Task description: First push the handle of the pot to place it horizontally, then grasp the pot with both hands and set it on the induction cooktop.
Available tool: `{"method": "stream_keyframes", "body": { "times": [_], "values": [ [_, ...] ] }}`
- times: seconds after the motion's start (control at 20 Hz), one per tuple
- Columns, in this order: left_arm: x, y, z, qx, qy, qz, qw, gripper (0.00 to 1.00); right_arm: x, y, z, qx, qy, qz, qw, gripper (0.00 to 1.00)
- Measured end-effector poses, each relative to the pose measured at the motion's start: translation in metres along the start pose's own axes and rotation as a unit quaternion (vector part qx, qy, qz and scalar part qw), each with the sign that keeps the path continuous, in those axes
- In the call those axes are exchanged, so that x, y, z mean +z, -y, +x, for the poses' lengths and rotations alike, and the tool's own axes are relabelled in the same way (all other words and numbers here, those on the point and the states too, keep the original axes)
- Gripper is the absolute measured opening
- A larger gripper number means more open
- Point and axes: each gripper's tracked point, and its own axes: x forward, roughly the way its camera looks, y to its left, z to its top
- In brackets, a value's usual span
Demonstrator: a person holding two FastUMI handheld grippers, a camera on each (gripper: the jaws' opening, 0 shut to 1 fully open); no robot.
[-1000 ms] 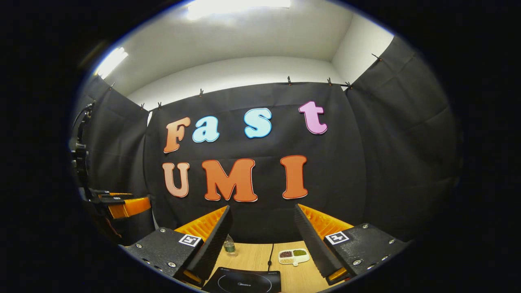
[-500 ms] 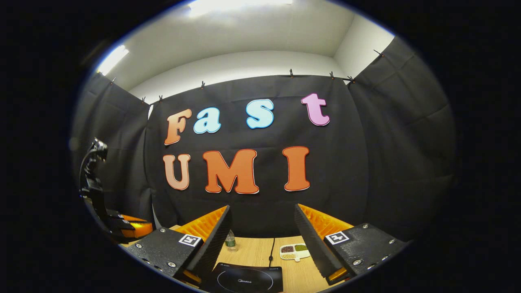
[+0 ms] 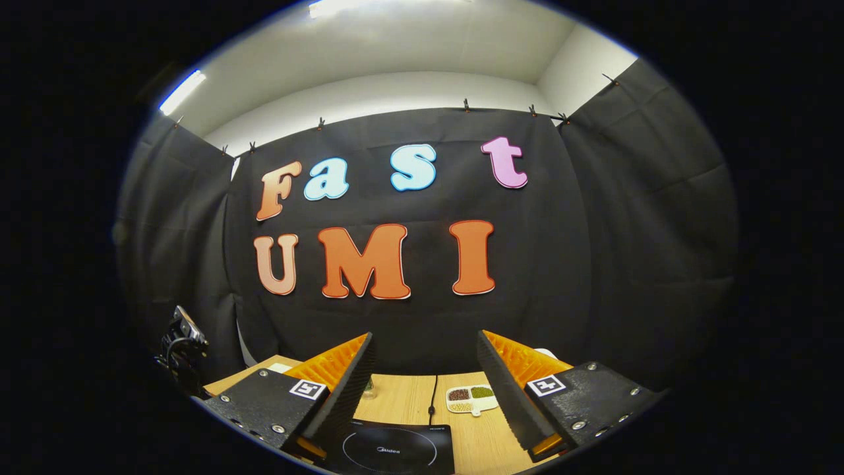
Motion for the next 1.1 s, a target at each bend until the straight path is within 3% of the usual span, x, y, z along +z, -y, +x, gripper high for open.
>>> {"method": "stream_keyframes", "body": {
  "times": [0.2,0.6,0.85,1.1],
  "values": [
    [-0.067,-0.009,0.007,-0.024,-0.082,0.015,0.996,0.03,-0.011,0.002,0.001,-0.009,-0.01,-0.003,1.0,0.95],
    [-0.146,-0.038,0.01,-0.035,-0.192,0.061,0.979,0.03,-0.024,-0.003,0.002,-0.019,-0.025,-0.014,0.999,0.95],
    [-0.189,-0.06,0.026,-0.033,-0.239,0.083,0.967,0.03,-0.032,-0.012,0.001,-0.02,-0.035,-0.025,0.999,0.95],
    [-0.204,-0.07,0.046,-0.045,-0.257,0.111,0.959,0.03,-0.039,-0.023,-0.001,-0.02,-0.044,-0.034,0.998,0.95]
  ]
}}
